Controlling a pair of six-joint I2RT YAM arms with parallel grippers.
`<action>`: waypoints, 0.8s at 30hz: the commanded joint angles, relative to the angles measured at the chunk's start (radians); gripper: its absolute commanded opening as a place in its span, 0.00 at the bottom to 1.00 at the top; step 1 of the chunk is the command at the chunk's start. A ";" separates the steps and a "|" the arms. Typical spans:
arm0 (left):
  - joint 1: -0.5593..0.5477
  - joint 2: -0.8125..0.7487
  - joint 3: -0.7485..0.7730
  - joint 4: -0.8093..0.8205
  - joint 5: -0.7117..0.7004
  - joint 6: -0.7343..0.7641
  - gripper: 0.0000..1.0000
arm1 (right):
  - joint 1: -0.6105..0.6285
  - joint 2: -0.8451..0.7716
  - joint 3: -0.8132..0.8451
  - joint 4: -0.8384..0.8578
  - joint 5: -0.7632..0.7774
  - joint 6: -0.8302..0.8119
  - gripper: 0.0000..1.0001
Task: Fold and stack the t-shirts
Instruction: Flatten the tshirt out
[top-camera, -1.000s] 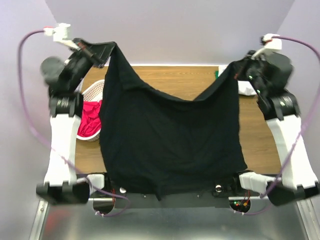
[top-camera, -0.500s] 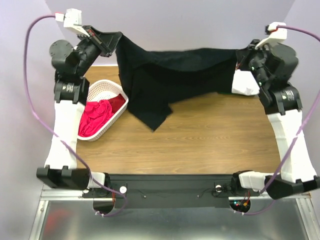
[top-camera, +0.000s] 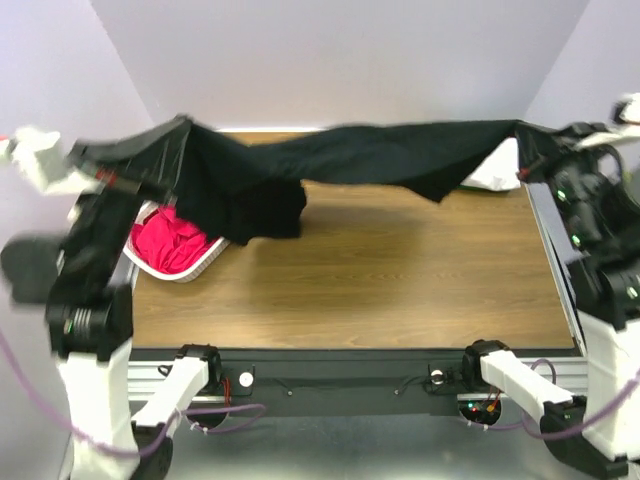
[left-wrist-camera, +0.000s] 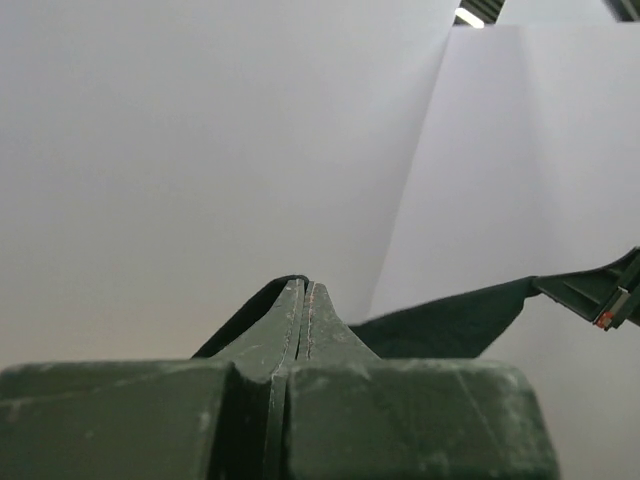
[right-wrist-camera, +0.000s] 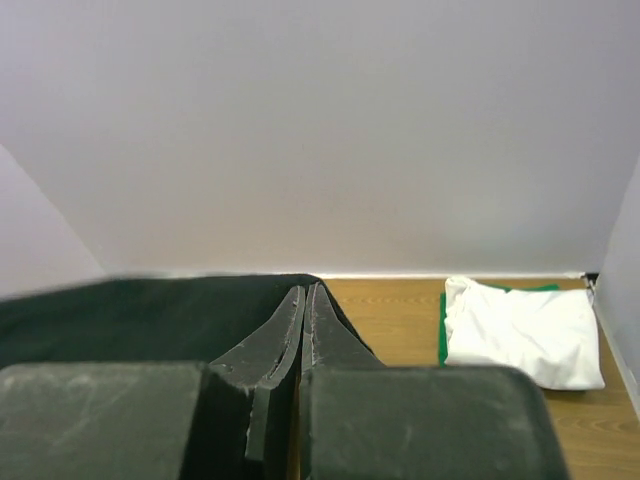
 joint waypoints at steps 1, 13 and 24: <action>-0.006 -0.123 0.013 0.003 -0.032 0.028 0.00 | -0.008 -0.084 0.102 -0.018 0.020 0.004 0.00; 0.019 -0.131 0.181 -0.031 0.082 -0.034 0.00 | -0.008 -0.139 0.254 -0.128 0.035 0.016 0.00; -0.004 0.112 -0.181 0.250 0.084 -0.098 0.00 | -0.006 -0.021 -0.039 -0.026 0.270 -0.005 0.00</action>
